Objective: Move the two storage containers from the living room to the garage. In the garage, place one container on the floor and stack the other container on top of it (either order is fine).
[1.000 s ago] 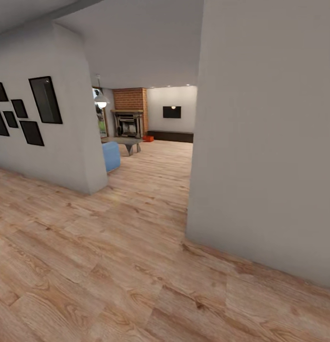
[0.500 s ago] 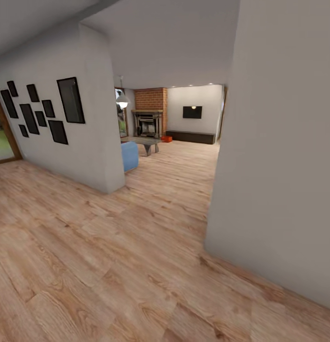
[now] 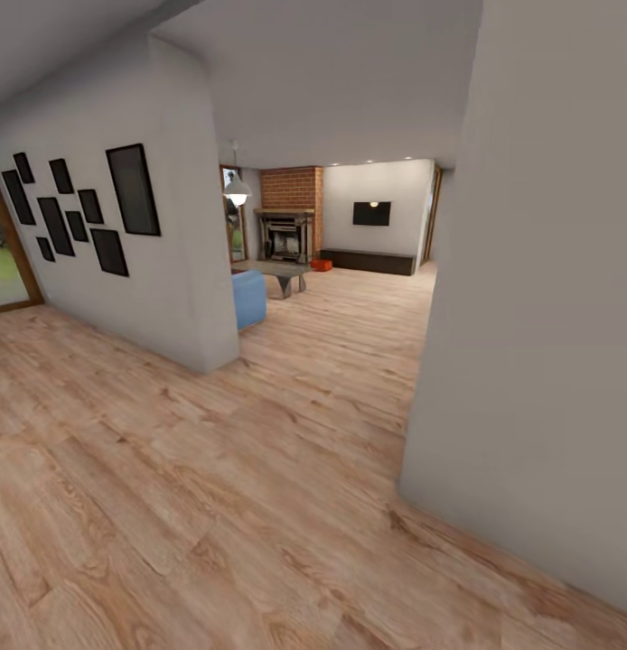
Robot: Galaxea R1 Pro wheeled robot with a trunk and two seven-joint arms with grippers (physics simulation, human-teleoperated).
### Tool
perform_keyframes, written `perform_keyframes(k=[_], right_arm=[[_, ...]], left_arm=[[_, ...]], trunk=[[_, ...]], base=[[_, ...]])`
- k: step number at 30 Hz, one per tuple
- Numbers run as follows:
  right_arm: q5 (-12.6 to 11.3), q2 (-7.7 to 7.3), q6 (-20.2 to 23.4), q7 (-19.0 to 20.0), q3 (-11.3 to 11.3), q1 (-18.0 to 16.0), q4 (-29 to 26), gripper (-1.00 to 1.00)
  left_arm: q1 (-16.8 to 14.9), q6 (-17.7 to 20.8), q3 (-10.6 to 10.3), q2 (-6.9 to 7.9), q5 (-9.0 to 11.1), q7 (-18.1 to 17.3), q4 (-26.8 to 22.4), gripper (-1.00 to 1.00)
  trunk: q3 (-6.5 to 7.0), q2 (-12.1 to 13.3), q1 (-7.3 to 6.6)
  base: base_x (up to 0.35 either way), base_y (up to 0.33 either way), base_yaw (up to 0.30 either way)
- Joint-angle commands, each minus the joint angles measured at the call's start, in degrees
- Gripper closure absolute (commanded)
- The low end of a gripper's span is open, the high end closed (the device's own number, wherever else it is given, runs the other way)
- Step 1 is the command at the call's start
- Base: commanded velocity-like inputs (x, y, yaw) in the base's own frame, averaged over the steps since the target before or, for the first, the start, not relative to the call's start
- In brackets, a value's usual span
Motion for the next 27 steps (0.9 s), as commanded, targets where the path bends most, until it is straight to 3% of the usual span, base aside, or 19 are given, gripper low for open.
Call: perform_keyframes(k=[1,27], right_arm=[[-0.61,0.01,-0.33,0.33,0.39,-0.06,0.17,-1.00],[-0.61,-0.11,-0.40,0.38,0.31,-0.06,0.17,-1.00]], left_arm=[[-0.02,-0.18,0.05,-0.01,0.34,0.09,0.04,-1.00],[-0.02,-0.22,0.01,-0.06,0.33,0.11,0.14,-1.00]], trunk=[[-0.06,-0.02,0.03],[-0.06,-0.02,0.03]], base=[[0.321,0.000,0.000],[0.321,0.000,0.000]])
